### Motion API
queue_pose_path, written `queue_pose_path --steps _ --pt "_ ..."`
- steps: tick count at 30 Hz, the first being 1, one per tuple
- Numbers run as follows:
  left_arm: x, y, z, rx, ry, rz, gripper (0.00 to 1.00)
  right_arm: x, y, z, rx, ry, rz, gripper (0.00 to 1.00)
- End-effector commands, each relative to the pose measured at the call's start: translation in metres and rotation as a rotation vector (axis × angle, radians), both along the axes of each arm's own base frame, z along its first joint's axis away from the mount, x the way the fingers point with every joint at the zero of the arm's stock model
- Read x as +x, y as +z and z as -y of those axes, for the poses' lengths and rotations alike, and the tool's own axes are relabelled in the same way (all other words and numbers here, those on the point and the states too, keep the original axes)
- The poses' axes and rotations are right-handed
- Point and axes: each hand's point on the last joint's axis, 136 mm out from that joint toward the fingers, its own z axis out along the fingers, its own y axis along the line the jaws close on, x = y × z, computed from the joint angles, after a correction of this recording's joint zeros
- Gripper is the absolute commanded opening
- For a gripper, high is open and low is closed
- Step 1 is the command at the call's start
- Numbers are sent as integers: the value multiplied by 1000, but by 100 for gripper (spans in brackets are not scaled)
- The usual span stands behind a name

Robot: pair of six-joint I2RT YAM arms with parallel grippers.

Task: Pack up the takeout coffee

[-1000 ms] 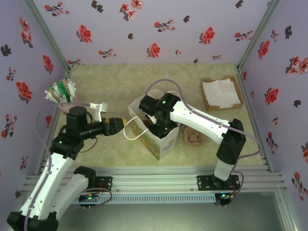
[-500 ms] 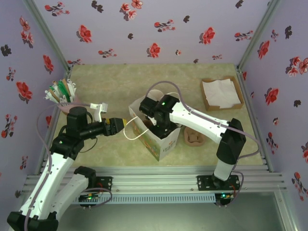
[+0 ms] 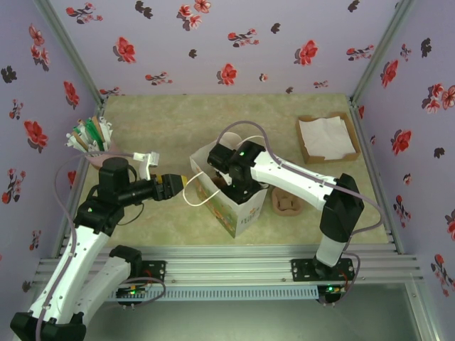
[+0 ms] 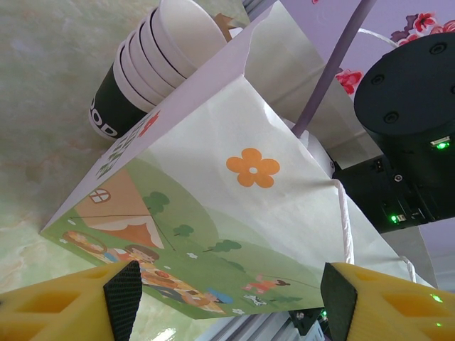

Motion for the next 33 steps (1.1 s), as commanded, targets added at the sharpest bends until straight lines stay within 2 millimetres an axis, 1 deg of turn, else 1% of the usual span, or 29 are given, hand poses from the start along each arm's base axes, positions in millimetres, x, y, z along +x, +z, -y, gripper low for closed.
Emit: queue_pose_path --steps 1,8,12,33 --pt "-1 3 1 -6 -1 19 71 -7 -29 1 -41 0 -68 63" --pt "-1 3 1 -6 -2 21 71 -10 -43 1 -46 -8 -92 63" --pt "-1 2 1 -5 -1 21 71 -10 -45 0 -45 -10 -95 63" --pt "-1 3 0 -7 2 23 71 -11 -44 -1 -41 -10 -96 63"
